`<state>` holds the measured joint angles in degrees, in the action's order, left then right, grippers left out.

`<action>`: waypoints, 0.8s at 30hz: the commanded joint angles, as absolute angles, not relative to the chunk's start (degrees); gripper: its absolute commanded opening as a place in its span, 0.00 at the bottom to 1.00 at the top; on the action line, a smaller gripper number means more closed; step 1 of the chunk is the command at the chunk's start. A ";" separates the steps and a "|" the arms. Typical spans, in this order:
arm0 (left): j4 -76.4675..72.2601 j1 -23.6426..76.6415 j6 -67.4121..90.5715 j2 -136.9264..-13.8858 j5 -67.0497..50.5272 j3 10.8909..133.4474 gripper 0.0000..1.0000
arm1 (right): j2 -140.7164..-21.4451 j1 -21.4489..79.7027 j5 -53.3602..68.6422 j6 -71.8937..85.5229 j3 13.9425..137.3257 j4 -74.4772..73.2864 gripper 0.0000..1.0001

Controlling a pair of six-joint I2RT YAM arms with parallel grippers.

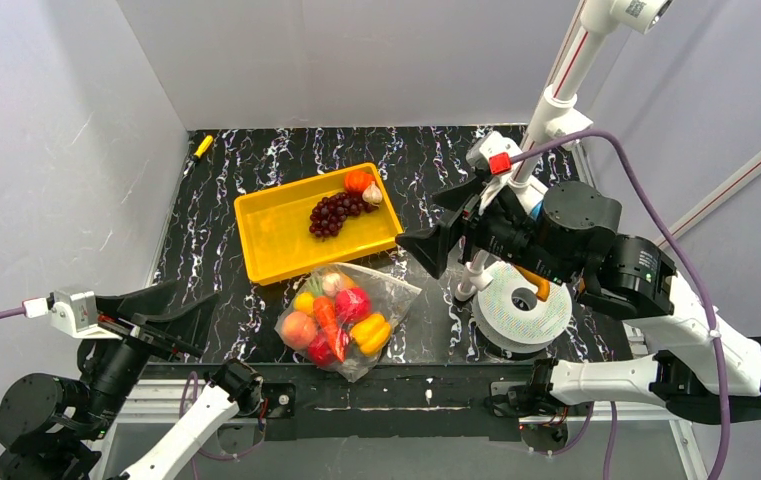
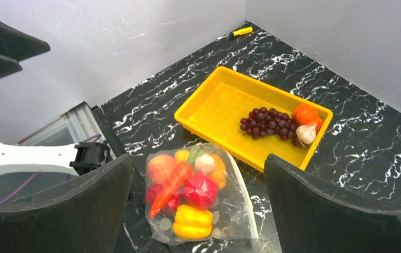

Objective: Place the food in the zip-top bag and seal the zipper
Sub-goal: Reset both arms

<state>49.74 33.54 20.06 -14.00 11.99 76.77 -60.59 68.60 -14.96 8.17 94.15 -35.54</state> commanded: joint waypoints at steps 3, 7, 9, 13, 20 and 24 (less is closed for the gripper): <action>49.03 33.39 19.38 -15.19 11.51 76.78 0.93 | -62.73 68.40 -11.94 9.11 95.54 -26.81 1.00; 49.45 33.39 19.30 -14.96 11.53 76.92 0.93 | -66.89 68.33 -11.39 9.26 97.82 -25.39 1.00; 49.70 33.39 19.40 -14.83 11.45 77.02 0.93 | -68.37 68.32 -11.63 9.14 98.65 -24.65 1.00; 50.27 33.40 19.70 -14.36 11.34 77.33 0.93 | -70.20 68.33 -10.67 8.76 99.23 -22.36 1.00; 50.79 33.39 19.51 -14.23 11.33 77.56 0.93 | -73.19 68.34 -9.48 8.01 102.44 -23.32 1.00; 50.37 33.39 19.69 -14.54 10.67 77.43 0.93 | -72.78 68.32 -9.74 8.00 103.14 -24.50 1.00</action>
